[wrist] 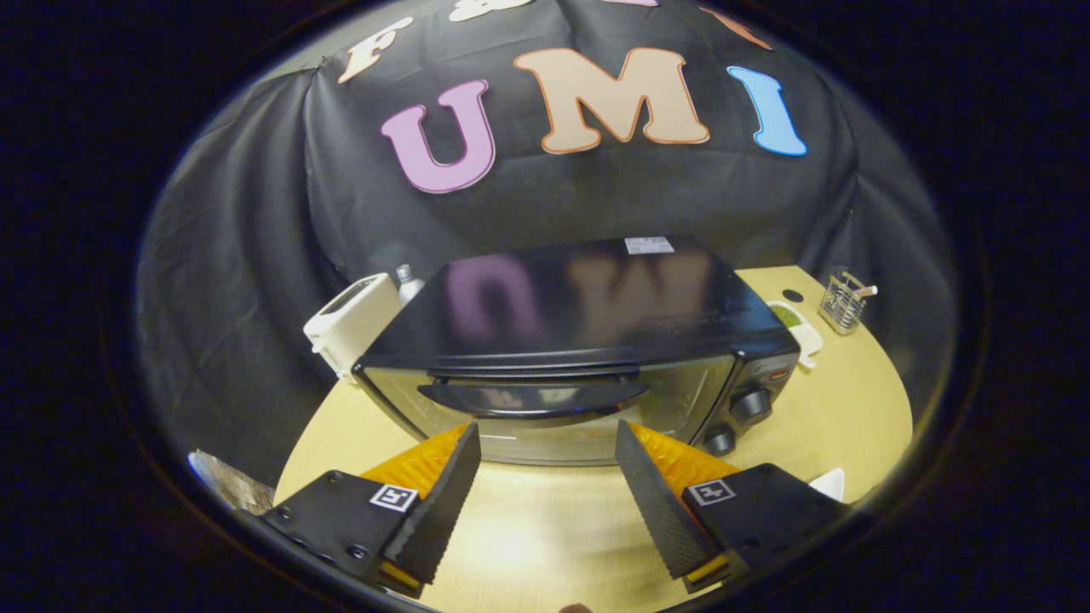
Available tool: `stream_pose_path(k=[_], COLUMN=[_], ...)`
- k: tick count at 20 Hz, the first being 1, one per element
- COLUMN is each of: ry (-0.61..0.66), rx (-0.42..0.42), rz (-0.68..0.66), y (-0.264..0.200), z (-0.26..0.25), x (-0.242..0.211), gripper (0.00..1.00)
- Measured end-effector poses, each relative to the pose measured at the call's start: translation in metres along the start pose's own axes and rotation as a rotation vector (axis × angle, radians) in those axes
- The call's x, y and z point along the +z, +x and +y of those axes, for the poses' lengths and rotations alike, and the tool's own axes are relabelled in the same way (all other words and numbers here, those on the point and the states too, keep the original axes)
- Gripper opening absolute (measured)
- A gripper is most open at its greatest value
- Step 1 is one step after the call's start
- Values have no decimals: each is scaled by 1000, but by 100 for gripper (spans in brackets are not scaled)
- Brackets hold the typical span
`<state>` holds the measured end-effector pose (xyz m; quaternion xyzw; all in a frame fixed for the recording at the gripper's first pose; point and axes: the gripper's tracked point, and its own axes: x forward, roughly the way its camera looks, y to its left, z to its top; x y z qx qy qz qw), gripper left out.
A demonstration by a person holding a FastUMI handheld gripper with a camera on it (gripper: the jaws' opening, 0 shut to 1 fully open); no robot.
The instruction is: Open the toaster oven, put the food inside, and close the toaster oven door.
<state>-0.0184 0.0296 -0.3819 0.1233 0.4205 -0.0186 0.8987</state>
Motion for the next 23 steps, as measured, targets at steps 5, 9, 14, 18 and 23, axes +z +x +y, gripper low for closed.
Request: stream_pose_path(k=[5, 9, 14, 18, 23], ry=[-33, -36, -25, -27, -82], rx=[20, 29, 60, 69, 16], rz=[-196, -382, -573, -695, -787], y=[-43, -90, -151, -197, -232], z=[-10, -20, -37, -52, -80], x=[85, 177, 279, 341, 383], gripper=[99, 99, 99, 99, 99])
